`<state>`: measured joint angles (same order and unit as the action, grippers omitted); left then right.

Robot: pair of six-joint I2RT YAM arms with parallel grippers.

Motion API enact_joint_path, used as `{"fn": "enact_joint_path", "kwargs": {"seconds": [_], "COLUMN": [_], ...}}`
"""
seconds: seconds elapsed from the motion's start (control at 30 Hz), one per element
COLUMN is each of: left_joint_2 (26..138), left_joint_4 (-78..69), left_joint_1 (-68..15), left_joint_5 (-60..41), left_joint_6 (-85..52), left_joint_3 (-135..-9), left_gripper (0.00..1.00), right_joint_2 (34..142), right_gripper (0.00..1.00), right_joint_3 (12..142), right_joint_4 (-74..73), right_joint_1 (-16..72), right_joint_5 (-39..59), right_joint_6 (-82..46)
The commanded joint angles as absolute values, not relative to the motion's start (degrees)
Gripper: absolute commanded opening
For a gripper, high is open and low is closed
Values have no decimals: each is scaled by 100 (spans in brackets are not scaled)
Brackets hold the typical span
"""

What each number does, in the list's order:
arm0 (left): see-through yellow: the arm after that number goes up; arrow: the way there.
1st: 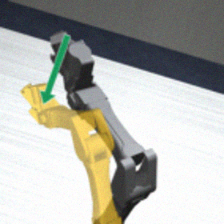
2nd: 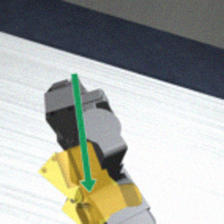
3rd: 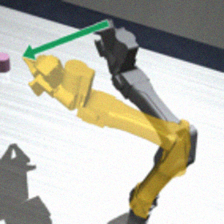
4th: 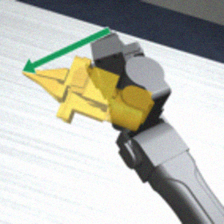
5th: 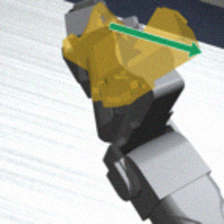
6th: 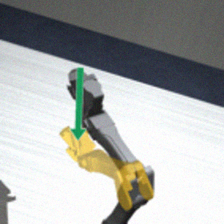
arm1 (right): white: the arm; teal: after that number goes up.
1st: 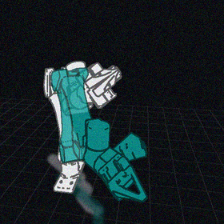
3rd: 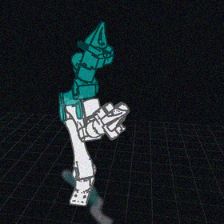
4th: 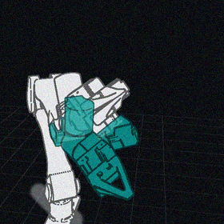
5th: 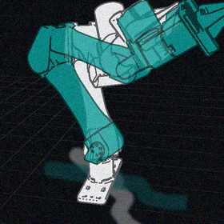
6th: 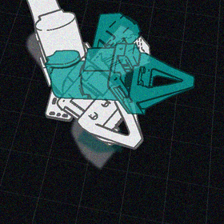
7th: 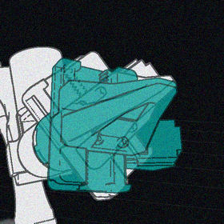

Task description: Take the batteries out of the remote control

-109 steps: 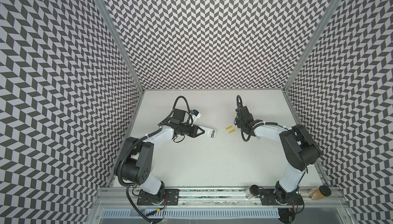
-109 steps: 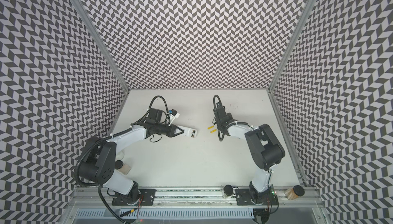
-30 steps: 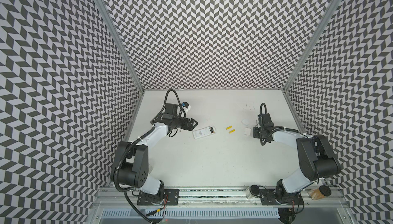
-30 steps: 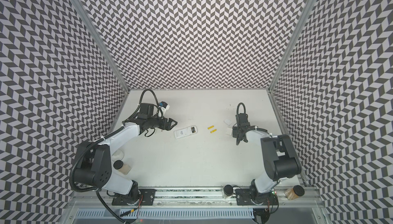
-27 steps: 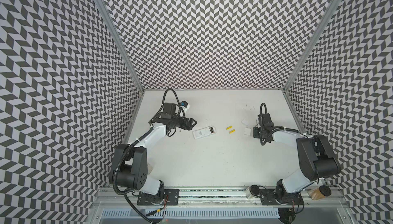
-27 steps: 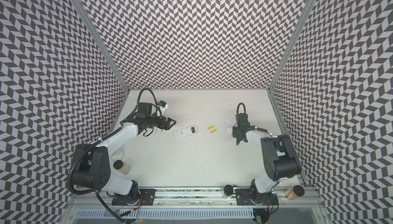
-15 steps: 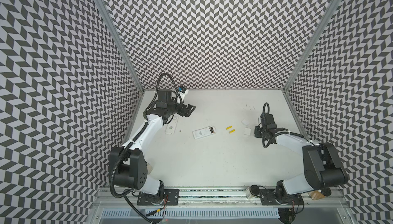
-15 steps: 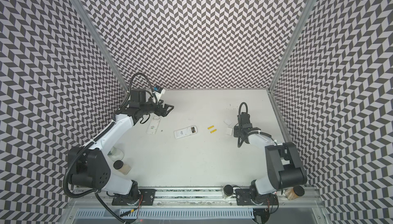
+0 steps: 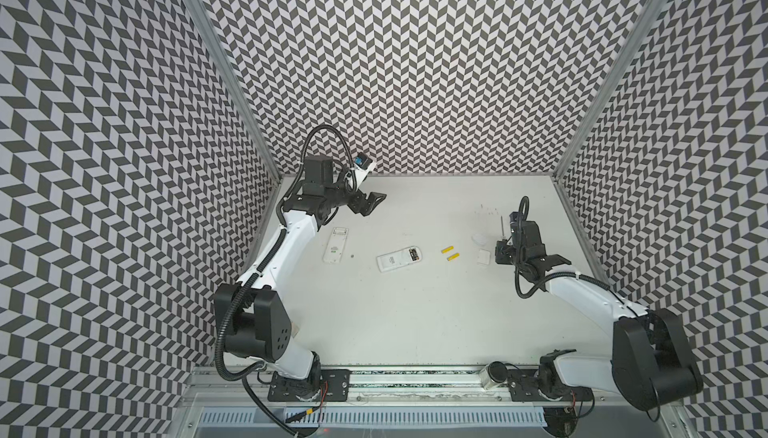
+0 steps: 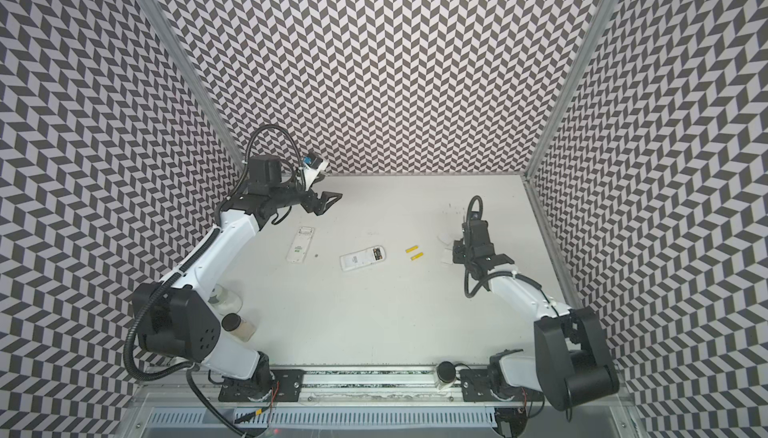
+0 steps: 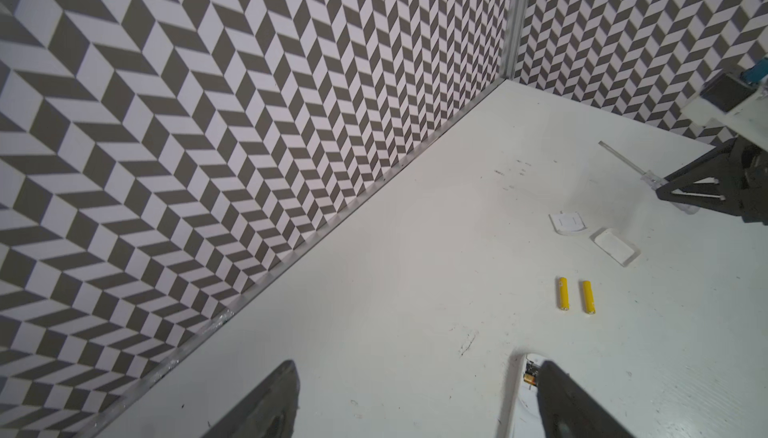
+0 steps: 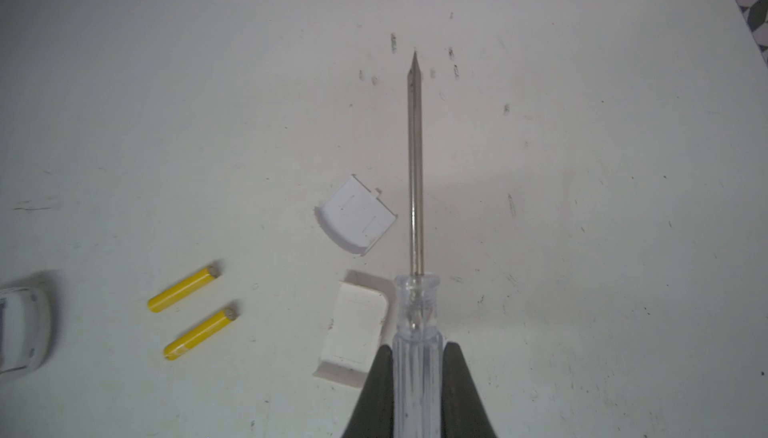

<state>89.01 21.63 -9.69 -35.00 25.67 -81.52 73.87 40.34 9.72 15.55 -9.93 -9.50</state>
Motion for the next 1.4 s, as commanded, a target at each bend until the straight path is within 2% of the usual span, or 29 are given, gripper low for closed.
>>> {"fn": "enact_joint_path", "kwargs": {"seconds": [0.0, 0.13, 0.23, 0.4, 0.57, 0.7, 1.03, 1.17, 1.37], "left_joint_2": [8907, 8910, 8908, 8891, 8868, 8848, 8866, 8853, 9007], "left_joint_4": [2513, 2566, 2585, 3025, 3343, 3582, 4277, 4776, 5577], "left_joint_1": [-1010, -1009, -1030, -1116, -1254, -1329, -1564, -1580, -1837], "left_joint_5": [-3984, -3942, -4168, -4822, -5079, -5694, -5744, -6027, -5539], "left_joint_6": [3159, 2991, 2964, 3123, 3338, 3338, 3740, 4805, 6154], "left_joint_3": [-8338, -8530, -8508, -8635, -8645, -8556, -8723, -8818, -9167], "left_gripper": [89, 86, 85, 82, 80, 75, 70, 70, 70], "right_joint_2": [6937, 6586, 6417, 6433, 6547, 6548, 6478, 6573, 6899], "right_gripper": [4, 0, 0, 0, 0, 0, 0, 0, 0], "right_joint_3": [4018, 3709, 3440, 3433, 3498, 3350, 3304, 3451, 3917], "right_joint_4": [171, -704, -1400, -1679, -1861, -2258, -2661, -2354, -1823], "right_joint_1": [1893, 2255, 2541, 2851, 3146, 3446, 3708, 3720, 3719], "right_joint_5": [-665, 125, 358, 591, 517, 821, 716, 1259, 1973], "right_joint_6": [-499, -94, 220, 615, 865, 1377, 2107, 2363, 2090]}}
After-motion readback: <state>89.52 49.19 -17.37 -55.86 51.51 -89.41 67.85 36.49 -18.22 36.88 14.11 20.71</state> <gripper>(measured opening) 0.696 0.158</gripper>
